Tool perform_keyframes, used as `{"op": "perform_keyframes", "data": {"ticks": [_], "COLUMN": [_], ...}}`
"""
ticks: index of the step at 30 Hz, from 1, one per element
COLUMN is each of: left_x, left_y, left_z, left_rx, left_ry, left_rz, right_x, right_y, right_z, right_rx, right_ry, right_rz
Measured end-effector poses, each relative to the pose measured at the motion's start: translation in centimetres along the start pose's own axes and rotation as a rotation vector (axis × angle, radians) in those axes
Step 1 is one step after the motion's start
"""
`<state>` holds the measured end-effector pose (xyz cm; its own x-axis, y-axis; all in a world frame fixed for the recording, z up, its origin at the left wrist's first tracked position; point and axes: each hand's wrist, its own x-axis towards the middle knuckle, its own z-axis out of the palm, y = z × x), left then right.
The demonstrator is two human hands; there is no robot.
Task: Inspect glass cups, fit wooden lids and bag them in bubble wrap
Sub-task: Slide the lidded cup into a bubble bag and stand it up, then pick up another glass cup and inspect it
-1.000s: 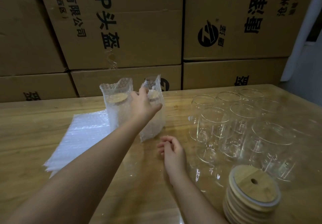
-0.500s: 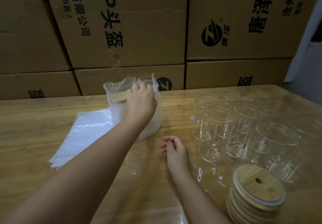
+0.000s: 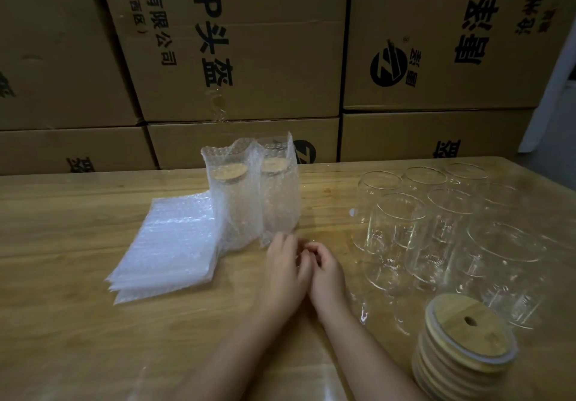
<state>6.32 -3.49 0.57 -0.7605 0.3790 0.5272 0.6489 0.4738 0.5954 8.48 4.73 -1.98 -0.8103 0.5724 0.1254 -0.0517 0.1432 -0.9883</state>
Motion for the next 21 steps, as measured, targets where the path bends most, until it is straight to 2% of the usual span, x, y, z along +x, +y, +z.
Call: {"op": "perform_keyframes", "data": {"ticks": [3,6,9,13,17,21], "left_x": [-1.6,-1.9,-2.1,-2.0,-1.7,0.0], "left_y": [-0.9,-1.1,-1.1,-1.0,-0.1,2.9], "left_z": [1.1,1.1,1.1,0.9,0.7,-0.1], "left_rx": [-0.242,-0.372,-0.381,-0.289,-0.267,-0.135], "left_ry": [-0.009,-0.060,-0.066,-0.050,0.013,-0.024], "left_rz": [-0.180,-0.358,-0.400,-0.408,-0.313,0.051], "right_x": [-0.4,-1.0,-1.1,-2.0,-3.6,-4.2], "right_y": [0.2,-0.2,-0.8,-1.3,-0.6,-2.4], "right_z": [-0.2,-0.2,-0.1,-0.6,-1.7,-2.7], "right_rx": [-0.083,-0.122,-0.168,-0.277,-0.442,-0.530], "right_ry": [-0.025,-0.004,0.034,-0.114,-0.222,-0.204], "right_rz": [-0.017,-0.007,-0.006,-0.041,-0.203,-0.276]}}
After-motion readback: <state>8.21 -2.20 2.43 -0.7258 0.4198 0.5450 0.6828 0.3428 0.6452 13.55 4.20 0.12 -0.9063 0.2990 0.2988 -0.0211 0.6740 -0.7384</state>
